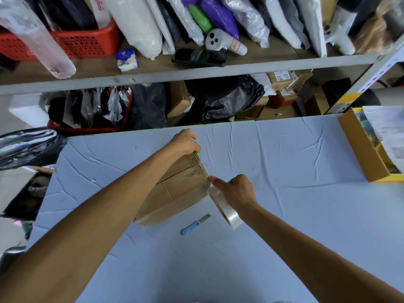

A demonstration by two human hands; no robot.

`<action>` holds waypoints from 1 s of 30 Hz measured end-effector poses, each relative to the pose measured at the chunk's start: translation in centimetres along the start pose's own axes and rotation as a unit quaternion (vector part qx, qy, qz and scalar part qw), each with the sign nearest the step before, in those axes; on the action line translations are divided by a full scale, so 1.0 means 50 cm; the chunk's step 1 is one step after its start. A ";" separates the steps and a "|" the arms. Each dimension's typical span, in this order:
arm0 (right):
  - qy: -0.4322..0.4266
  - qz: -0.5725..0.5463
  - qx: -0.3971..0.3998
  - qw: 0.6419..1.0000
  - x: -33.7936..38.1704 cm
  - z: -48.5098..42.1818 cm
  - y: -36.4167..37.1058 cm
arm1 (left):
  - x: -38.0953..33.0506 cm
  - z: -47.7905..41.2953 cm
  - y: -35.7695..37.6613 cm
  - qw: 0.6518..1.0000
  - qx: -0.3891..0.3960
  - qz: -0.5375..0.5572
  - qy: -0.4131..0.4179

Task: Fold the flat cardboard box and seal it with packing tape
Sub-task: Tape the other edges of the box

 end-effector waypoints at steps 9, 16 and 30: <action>-0.008 -0.003 0.000 1.000 0.002 -0.013 -0.003 | 0.021 0.106 -0.017 0.955 0.074 -0.134 0.255; 0.000 0.001 0.004 1.000 0.010 -0.002 -0.010 | 0.039 0.136 0.019 0.908 0.050 -0.298 0.290; -0.008 0.131 0.043 0.990 0.002 -0.021 -0.043 | 0.023 0.097 0.007 0.908 -0.010 -0.284 0.306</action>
Point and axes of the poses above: each hand's wrist, its own z-axis away from the middle knuckle, its own y-axis out of the palm, x = y × z, the point moved 2 cm from there along -z, towards the middle knuckle, and after that the axes turned 6 degrees about x, right-handed, at the moved point
